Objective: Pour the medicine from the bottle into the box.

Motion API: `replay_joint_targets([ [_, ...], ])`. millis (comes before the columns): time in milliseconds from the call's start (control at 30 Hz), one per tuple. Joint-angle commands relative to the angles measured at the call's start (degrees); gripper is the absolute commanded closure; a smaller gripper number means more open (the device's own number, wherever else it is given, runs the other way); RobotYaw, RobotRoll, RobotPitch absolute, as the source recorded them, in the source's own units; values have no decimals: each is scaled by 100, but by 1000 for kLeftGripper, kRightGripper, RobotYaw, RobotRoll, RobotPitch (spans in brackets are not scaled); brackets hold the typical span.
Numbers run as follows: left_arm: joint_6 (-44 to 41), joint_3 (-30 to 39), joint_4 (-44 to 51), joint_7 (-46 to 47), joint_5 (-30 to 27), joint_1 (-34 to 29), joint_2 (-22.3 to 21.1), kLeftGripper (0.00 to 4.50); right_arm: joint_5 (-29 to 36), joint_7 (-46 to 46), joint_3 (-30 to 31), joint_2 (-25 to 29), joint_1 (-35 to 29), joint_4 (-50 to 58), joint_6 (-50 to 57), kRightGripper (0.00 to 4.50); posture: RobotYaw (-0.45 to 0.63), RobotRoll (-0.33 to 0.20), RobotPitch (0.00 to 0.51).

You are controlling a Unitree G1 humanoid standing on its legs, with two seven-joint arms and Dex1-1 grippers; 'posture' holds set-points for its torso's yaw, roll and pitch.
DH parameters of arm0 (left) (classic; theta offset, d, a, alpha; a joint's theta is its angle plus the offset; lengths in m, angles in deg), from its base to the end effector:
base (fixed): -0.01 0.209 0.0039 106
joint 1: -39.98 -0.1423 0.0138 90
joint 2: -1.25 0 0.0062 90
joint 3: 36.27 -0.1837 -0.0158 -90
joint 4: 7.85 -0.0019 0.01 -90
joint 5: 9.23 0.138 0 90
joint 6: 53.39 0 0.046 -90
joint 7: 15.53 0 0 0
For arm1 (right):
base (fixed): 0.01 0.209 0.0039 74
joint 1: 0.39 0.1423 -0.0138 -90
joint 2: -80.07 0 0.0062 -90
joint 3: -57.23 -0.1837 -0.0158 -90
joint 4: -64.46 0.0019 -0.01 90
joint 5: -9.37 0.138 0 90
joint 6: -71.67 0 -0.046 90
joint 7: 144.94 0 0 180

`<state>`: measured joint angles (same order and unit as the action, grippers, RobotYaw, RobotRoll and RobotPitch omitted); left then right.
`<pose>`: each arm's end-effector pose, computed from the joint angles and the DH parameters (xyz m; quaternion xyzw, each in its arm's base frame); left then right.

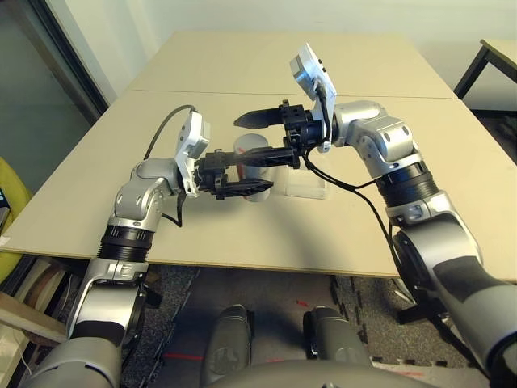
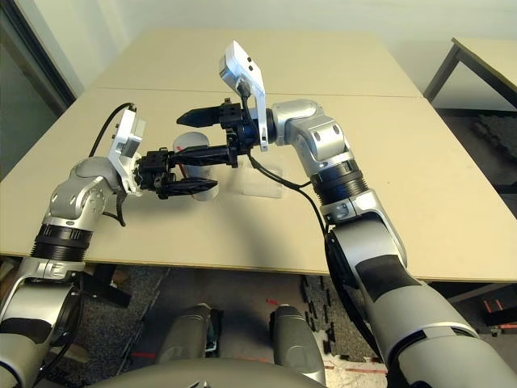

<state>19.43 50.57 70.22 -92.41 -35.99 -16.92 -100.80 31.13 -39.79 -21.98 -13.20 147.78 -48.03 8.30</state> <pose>0.3003 0.2076 0.1551 0.0328 -0.0046 -0.6589 0.7515 0.3385 -0.0948 0.2235 -0.0495 -0.0082 0.7411 0.6695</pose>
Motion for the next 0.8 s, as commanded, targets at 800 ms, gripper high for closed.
replay_joint_targets([
  [800, 198, 18, -222, 26, 106, -150, -93, 1673, 506, 184, -471, -85, 82, 44, 596, 1893, -47, 0, 31],
])
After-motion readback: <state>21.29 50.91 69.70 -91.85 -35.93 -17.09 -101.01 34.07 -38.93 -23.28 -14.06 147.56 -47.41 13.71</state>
